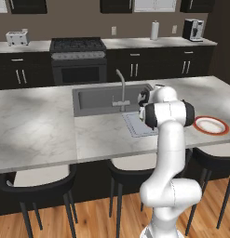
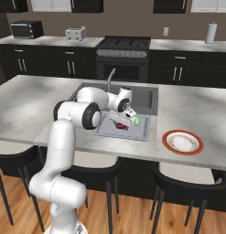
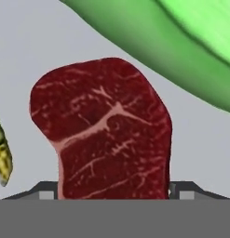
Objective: Create a steak meal by picking up the steak and asparagus from the tray and placing them on the plate. Leave the corn on the tray.
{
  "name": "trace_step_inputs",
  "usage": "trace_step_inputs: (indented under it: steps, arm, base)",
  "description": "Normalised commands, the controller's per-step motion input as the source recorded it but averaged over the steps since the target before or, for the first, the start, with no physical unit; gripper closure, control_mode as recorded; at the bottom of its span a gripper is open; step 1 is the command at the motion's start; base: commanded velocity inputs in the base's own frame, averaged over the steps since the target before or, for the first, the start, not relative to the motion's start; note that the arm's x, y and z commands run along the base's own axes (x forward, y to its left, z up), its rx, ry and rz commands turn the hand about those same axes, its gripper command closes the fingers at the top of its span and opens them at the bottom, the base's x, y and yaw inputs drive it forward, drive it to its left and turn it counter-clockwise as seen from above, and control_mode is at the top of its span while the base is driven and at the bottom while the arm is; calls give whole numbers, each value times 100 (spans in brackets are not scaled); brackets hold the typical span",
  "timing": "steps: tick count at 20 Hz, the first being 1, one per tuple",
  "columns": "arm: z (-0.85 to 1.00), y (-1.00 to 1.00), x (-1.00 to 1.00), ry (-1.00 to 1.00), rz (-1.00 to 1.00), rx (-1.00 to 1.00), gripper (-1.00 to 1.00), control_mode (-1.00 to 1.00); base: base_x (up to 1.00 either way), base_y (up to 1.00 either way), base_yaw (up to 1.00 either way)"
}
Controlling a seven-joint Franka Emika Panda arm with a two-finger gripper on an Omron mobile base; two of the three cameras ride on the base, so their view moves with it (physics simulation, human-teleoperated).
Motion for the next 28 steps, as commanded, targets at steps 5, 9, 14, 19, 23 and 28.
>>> trace_step_inputs:
  steps: [5, 9, 14, 19, 23, 28]
  arm:
    - [25, 0, -17, -1, 3, 0, 100, -100]
    - [69, 0, -47, -11, 4, 0, 100, -100]
    - [76, 0, -58, -14, 1, 0, 100, -100]
    - [78, 0, -63, -18, 1, 0, 100, -100]
    - [62, -14, -62, -14, 0, 0, 100, -100]
    - [6, -54, -45, -2, -3, 0, 100, -100]
  base:
    - [0, 0, 0]
    - [0, 0, 0]
    - [0, 0, 0]
    - [0, 0, 0]
    - [0, 0, 0]
    - [0, 0, 0]
